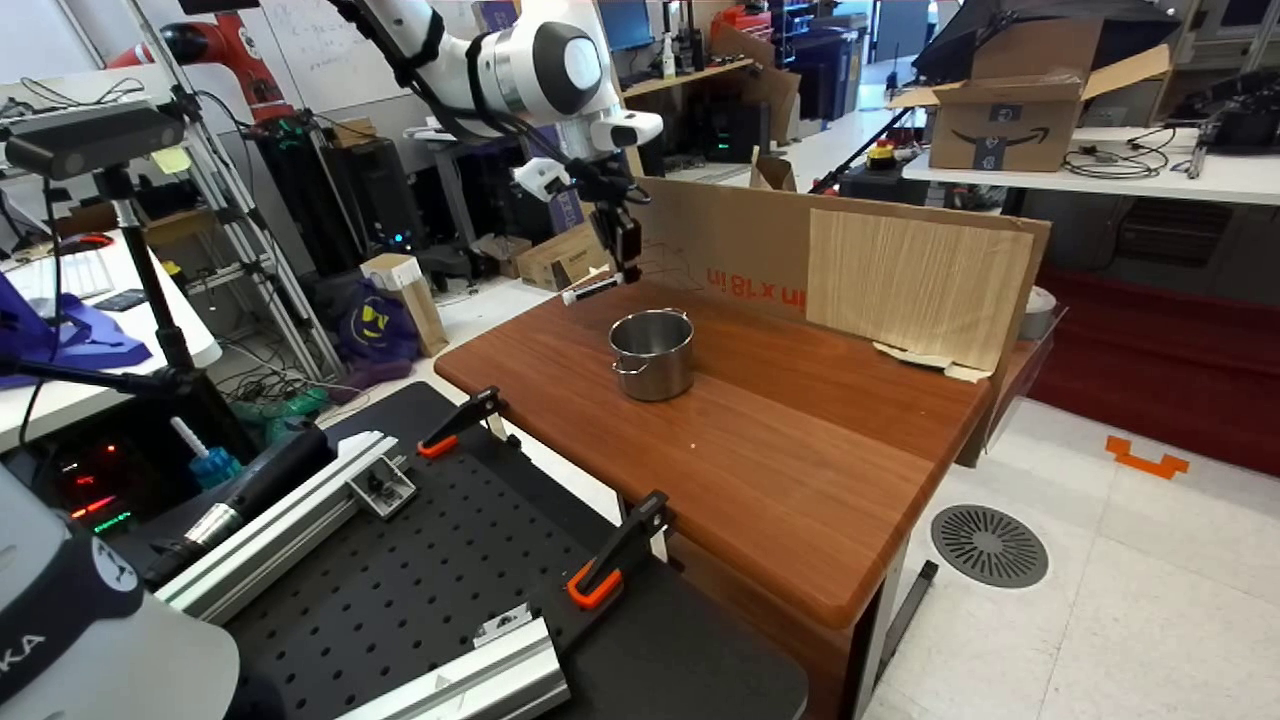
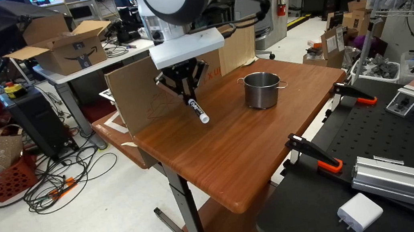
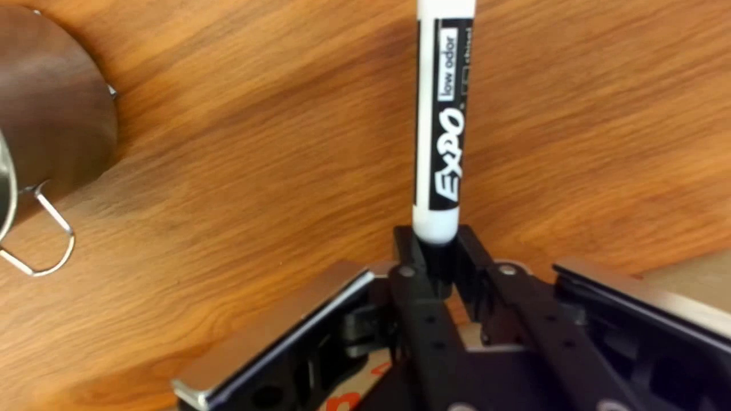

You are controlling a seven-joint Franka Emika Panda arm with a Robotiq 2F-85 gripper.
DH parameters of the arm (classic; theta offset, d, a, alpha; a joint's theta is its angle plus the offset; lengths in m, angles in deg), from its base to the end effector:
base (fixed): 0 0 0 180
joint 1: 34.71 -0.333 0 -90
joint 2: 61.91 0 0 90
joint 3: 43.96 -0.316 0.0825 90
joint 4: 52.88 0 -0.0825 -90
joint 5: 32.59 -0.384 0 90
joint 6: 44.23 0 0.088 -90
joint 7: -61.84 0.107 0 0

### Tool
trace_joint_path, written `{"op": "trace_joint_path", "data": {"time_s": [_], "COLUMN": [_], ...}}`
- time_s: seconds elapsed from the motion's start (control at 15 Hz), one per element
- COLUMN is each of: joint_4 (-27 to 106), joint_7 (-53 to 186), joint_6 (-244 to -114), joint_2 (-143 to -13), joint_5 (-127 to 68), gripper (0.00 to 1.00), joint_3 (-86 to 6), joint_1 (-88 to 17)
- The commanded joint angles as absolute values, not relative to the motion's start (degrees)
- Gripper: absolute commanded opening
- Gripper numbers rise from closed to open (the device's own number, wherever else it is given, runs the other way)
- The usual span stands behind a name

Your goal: Put the marker in the pot

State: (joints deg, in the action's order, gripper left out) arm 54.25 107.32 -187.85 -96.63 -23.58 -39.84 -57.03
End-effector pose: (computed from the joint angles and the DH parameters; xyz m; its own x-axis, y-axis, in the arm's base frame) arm 0.6081 0.2036 0.1913 0.9392 -0.3246 0.1124 -0.3342 -0.9390 0.0814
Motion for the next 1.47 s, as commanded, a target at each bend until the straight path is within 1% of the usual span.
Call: {"op": "trace_joint_path", "data": {"time_s": [0.0, 0.33, 0.53, 0.93, 1.4], "joint_4": [60.73, 68.7, 72.06, 76.94, 82.18], "joint_7": [114.08, 130.7, 143.26, 162.25, 172.35], "joint_6": [-191.92, -195.9, -195.23, -191.05, -187.4], "joint_2": [-90.53, -83.04, -79.12, -73.28, -70.35], "joint_5": [-17.76, -1.99, 9.79, 27.06, 33.57], "gripper": [0.05, 0.05, 0.05, 0.05, 0.05], "joint_3": [-35.99, -30.33, -29.39, -35.06, -40.54], "joint_1": [-60.29, -63.79, -63.73, -57.13, -49.22]}}
